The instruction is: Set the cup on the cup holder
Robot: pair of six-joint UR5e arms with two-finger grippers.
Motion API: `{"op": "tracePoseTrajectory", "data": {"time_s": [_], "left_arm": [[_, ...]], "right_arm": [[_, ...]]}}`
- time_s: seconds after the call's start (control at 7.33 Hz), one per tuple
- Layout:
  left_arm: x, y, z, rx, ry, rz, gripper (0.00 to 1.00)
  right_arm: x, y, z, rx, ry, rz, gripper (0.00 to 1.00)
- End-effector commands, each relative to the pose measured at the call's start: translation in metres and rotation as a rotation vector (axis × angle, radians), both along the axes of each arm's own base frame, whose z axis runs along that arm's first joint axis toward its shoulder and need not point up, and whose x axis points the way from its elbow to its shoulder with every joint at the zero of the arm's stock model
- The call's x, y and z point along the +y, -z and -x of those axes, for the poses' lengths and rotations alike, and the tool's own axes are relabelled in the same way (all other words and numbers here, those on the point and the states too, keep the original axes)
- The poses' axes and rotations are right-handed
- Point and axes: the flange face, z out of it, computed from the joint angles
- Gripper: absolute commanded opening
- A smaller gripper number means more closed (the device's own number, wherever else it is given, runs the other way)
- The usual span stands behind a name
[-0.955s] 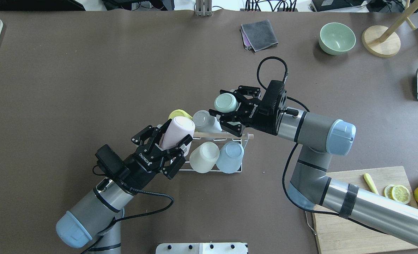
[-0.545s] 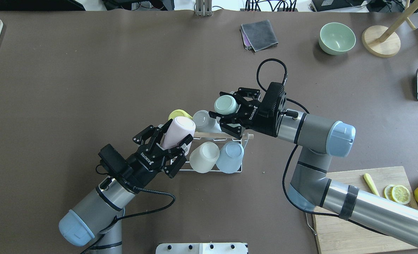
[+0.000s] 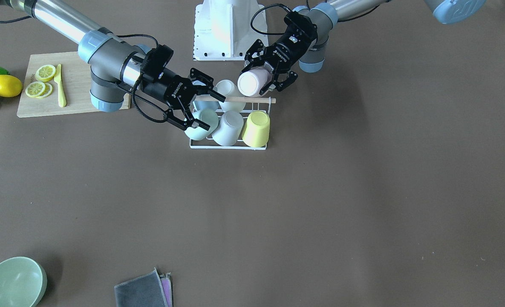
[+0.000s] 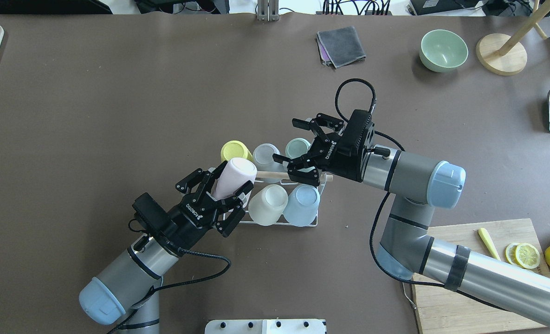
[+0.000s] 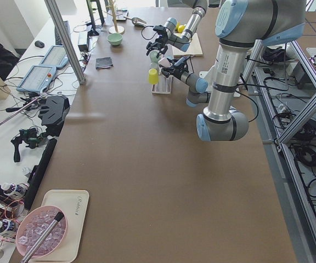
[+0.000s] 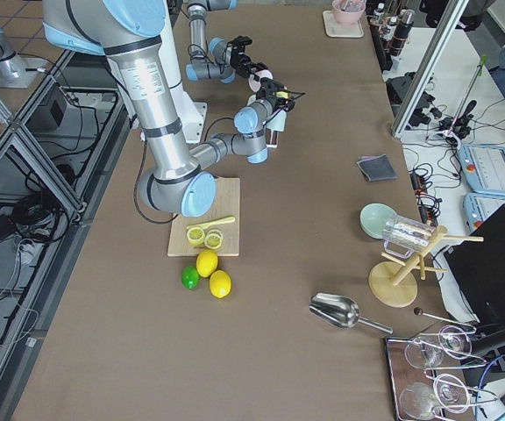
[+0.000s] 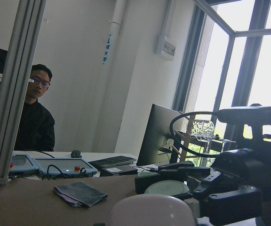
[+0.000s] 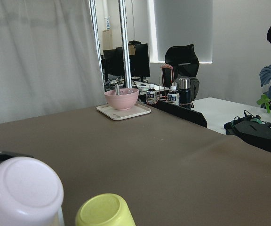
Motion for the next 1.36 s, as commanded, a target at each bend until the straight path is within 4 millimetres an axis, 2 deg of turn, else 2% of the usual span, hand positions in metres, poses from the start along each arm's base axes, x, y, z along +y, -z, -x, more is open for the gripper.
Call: {"op": "tracePoseTrajectory", "data": {"time_s": [0.0, 0.27, 0.41, 0.55, 0.68, 0.82, 0.95, 1.09, 1.23], "left_arm": [[0.001, -0.010, -0.006, -0.038, 0.007, -0.005, 0.98], [0.000, -0.004, 0.001, -0.051, 0.048, -0.021, 0.98], [-0.002, 0.008, 0.012, -0.019, 0.055, -0.026, 0.98], [-0.011, 0.023, 0.032, 0.022, 0.074, -0.039, 0.98], [-0.034, 0.043, 0.063, 0.049, 0.125, -0.051, 0.98], [-0.063, 0.064, 0.089, 0.000, 0.141, -0.093, 0.98], [-0.086, 0.066, 0.113, -0.104, 0.135, -0.122, 0.98], [-0.123, 0.072, 0.137, -0.214, 0.130, -0.106, 0.98], [-0.172, 0.070, 0.166, -0.315, 0.044, -0.079, 0.98]], "right_arm": [[0.000, 0.002, -0.002, -0.006, 0.000, 0.000, 1.00], [0.002, 0.006, -0.002, -0.015, 0.007, -0.003, 1.00], [0.003, 0.013, -0.003, -0.012, 0.011, -0.002, 1.00], [0.003, 0.019, -0.002, 0.013, 0.014, 0.012, 1.00], [0.008, 0.047, -0.008, 0.062, 0.018, 0.037, 1.00], [0.027, 0.077, -0.007, 0.129, 0.049, 0.071, 1.00], [0.044, 0.095, -0.003, 0.200, 0.077, 0.104, 1.00], [0.054, 0.106, -0.002, 0.291, 0.107, 0.141, 1.00], [0.060, 0.115, -0.004, 0.382, 0.150, 0.176, 1.00]]}}
